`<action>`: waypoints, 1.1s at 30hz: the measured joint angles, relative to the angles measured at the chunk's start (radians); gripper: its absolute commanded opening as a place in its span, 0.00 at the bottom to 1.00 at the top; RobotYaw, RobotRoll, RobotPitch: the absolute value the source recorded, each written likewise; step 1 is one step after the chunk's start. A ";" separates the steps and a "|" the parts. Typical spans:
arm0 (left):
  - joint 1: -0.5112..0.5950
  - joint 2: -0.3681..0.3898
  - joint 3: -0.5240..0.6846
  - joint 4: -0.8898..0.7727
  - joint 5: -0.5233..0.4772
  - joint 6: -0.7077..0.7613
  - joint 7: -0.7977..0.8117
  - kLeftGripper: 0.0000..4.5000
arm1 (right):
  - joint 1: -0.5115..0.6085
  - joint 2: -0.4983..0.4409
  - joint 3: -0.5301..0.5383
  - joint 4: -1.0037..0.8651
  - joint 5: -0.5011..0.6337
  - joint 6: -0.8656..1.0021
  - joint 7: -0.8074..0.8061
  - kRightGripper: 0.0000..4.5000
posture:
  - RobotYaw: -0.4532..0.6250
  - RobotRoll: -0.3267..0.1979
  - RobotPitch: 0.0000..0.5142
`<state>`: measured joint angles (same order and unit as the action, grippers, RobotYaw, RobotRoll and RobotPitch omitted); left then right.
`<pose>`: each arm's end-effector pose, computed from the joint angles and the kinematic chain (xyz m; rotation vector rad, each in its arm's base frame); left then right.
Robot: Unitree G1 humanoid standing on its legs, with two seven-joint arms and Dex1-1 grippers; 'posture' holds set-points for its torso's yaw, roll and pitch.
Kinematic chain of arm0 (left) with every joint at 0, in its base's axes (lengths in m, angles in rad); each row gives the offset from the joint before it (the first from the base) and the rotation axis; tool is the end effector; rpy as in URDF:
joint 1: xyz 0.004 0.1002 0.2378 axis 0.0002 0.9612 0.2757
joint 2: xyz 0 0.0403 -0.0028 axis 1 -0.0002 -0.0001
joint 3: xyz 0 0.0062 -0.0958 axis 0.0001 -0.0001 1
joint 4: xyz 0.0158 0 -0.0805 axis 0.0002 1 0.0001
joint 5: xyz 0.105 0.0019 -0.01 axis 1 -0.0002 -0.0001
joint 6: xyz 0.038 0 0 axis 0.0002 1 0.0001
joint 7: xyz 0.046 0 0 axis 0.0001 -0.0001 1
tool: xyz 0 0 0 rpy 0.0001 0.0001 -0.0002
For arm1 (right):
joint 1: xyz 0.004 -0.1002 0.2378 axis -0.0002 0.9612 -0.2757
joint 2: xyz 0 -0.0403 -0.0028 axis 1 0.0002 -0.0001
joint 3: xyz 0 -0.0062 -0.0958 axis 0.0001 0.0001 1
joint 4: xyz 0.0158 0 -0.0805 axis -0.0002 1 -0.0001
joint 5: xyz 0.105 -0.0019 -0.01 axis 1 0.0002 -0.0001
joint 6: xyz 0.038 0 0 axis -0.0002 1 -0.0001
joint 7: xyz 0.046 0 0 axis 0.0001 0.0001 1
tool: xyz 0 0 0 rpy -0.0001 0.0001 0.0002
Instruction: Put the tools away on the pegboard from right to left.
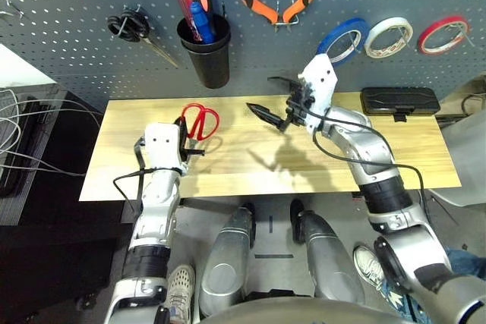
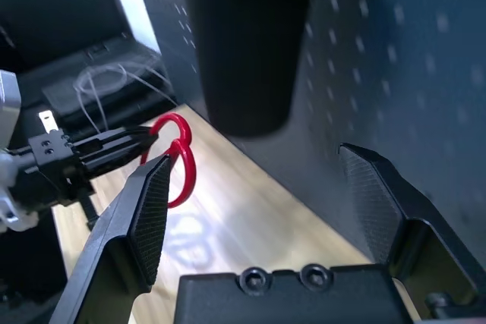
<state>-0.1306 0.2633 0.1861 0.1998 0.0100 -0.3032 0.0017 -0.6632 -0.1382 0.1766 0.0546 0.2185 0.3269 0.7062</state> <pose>0.2275 0.2309 0.0706 0.2684 -0.2553 0.1524 0.2940 -0.0932 0.1833 -0.1257 -0.2006 1.0601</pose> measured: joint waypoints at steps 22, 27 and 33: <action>-0.163 0.138 0.170 -0.046 -0.022 -0.108 0.048 0.00 | -0.105 0.031 -0.010 -0.088 0.097 0.108 -0.007 1.00 | 0.56 0.62 0.50; -0.180 0.140 0.169 -0.051 -0.021 -0.108 0.048 0.00 | -0.110 0.035 -0.020 -0.088 0.099 0.108 -0.024 1.00 | 0.55 0.62 0.50; -0.207 0.140 0.169 -0.051 -0.021 -0.103 0.049 0.00 | -0.130 0.039 -0.037 -0.088 0.101 0.111 -0.041 1.00 | 0.55 0.62 0.50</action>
<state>-0.3376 0.4037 0.3549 0.1486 -0.0110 -0.4066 0.0503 -0.7930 -0.0988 0.1394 -0.0332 0.3192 0.4380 0.6648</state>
